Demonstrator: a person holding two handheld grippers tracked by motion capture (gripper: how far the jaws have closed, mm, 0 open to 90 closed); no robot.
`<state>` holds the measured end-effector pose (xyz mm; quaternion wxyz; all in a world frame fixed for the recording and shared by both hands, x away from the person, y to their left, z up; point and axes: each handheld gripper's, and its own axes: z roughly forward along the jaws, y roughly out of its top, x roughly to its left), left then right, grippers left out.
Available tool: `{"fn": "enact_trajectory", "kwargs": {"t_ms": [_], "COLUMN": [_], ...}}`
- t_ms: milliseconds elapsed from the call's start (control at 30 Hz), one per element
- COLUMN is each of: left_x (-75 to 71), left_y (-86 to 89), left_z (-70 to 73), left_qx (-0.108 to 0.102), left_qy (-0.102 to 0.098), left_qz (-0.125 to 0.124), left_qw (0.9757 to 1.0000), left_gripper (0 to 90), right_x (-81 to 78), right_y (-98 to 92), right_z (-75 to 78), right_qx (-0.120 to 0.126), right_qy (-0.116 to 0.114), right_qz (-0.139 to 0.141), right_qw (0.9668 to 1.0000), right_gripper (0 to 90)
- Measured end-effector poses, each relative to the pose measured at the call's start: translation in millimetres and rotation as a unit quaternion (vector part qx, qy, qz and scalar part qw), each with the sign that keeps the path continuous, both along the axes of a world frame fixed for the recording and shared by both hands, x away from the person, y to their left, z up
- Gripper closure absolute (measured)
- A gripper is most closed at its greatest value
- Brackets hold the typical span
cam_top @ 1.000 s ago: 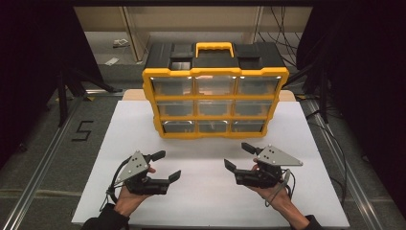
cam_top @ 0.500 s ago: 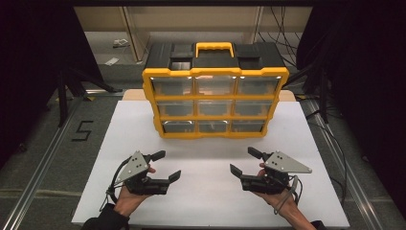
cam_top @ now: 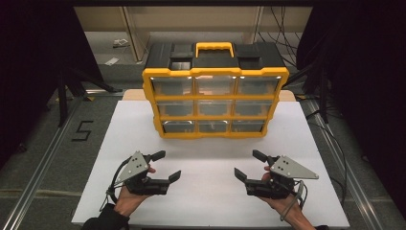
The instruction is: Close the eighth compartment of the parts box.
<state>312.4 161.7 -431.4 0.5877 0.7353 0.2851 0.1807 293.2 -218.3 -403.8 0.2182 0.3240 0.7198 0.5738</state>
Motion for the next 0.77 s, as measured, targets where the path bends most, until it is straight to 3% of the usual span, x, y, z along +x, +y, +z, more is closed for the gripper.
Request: {"fn": "enact_trajectory", "kwargs": {"t_ms": [767], "left_x": [0.6], "left_y": [-0.2], "left_z": [-0.2], "left_qx": [0.002], "left_qy": [0.000], "left_qz": [0.000], "left_qw": [1.0000], "left_gripper": [15.2], "right_x": [-1.6], "right_y": [-2.2], "right_z": [0.0], "right_qx": [0.004], "right_qy": [-0.003], "right_qz": [0.000], "right_qw": [1.0000], "right_gripper": [16.5]}}
